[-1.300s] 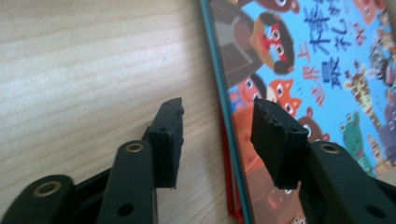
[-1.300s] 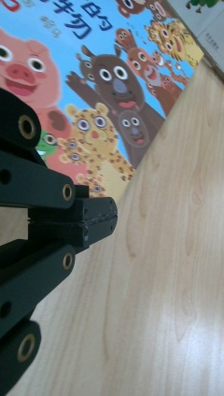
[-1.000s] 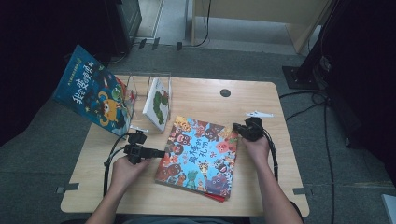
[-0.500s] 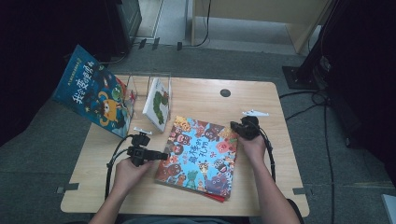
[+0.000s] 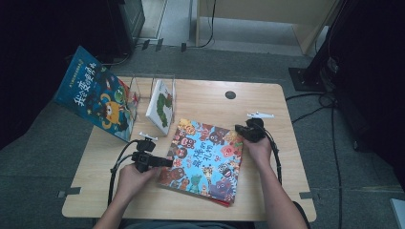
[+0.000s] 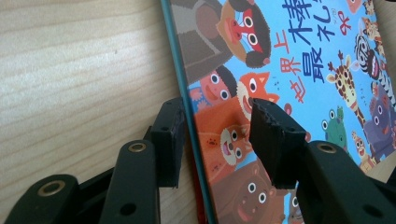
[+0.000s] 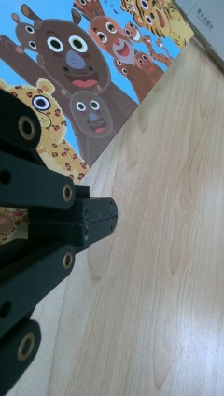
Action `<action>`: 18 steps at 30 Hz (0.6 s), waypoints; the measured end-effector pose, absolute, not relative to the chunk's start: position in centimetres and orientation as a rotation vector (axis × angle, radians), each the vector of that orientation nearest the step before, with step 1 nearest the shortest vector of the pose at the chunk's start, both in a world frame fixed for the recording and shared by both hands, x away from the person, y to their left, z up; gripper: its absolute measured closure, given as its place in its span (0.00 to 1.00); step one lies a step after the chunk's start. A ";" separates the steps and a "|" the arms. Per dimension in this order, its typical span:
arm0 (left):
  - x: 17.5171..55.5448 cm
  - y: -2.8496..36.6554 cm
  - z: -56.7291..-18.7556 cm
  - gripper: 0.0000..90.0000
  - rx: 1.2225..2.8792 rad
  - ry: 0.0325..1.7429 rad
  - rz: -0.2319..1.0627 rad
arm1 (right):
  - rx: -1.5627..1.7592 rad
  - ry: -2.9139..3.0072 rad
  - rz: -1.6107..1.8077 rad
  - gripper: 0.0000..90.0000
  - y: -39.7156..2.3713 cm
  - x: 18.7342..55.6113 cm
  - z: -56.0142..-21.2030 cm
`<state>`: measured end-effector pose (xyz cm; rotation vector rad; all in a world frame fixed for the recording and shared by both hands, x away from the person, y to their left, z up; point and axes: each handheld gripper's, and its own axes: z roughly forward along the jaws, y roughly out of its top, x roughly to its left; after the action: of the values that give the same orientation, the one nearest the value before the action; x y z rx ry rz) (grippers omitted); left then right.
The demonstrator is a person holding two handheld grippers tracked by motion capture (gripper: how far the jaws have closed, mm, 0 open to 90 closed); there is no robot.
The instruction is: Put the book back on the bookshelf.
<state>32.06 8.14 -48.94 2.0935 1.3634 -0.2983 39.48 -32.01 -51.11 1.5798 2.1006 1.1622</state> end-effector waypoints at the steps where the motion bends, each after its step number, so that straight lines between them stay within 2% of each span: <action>1: 32.0 8.2 -48.9 0.63 2.096 1.366 -0.304 | 1.580 2.104 1.163 1.00 -32.0 39.4 -51.1; 11: 31.0 8.5 -48.8 0.62 2.129 1.357 -0.343 | 1.548 2.157 1.156 1.00 -31.8 38.5 -50.9; 18: 31.0 8.8 -48.6 0.54 2.153 1.358 -0.285 | 1.512 2.221 1.118 1.00 -31.1 37.9 -51.1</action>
<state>30.98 8.76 -48.60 2.1533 1.3582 -0.2852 37.94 -31.10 -51.12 1.5121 2.2205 1.1179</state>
